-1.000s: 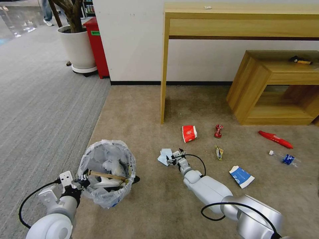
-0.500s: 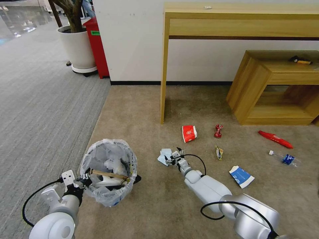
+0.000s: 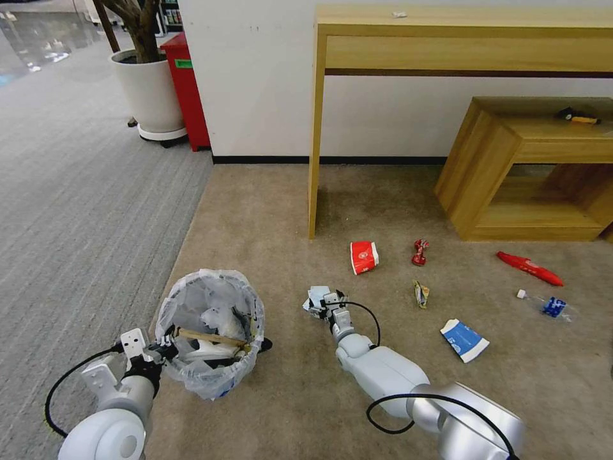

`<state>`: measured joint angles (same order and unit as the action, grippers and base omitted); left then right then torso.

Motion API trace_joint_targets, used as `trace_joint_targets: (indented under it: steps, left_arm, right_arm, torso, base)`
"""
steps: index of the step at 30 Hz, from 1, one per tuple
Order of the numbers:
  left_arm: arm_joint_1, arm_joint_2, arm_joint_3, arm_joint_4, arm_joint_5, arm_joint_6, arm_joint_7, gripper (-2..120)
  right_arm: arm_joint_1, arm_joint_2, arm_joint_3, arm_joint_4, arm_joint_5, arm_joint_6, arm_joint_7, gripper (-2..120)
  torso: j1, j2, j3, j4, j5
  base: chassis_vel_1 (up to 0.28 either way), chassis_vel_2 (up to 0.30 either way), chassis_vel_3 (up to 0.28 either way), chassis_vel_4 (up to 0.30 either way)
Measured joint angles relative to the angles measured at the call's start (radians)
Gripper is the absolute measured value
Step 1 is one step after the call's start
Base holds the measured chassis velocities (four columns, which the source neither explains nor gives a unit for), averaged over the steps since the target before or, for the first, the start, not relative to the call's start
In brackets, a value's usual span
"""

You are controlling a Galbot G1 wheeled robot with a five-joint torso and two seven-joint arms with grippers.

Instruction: Pick up the trash bin and place the garbage on the floor into it.

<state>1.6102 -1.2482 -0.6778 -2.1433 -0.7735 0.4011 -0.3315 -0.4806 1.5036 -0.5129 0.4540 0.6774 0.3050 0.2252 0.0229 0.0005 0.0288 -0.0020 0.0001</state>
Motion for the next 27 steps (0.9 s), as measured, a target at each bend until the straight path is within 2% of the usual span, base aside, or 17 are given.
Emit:
trace_joint_targets:
  steps: [16, 27]
  left_arm:
    - [0.003, 0.002, -0.005, -0.013, -0.006, -0.001, 0.001, 0]
    - [0.0, 0.004, 0.001, -0.015, -0.007, -0.001, -0.001, 0]
  right_arm:
    - [0.049, 0.105, 0.03, -0.123, 0.018, -0.05, -0.013, 100]
    - [0.074, 0.106, 0.081, -0.17, 0.027, -0.08, -0.026, 100]
  torso:
    - [0.0, 0.0, 0.0, 0.0003, 0.0002]
    - [0.0, 0.0, 0.0, 0.0, 0.0001]
  base:
    - [0.0, 0.0, 0.0, 0.0]
    - [0.0, 0.0, 0.0, 0.0]
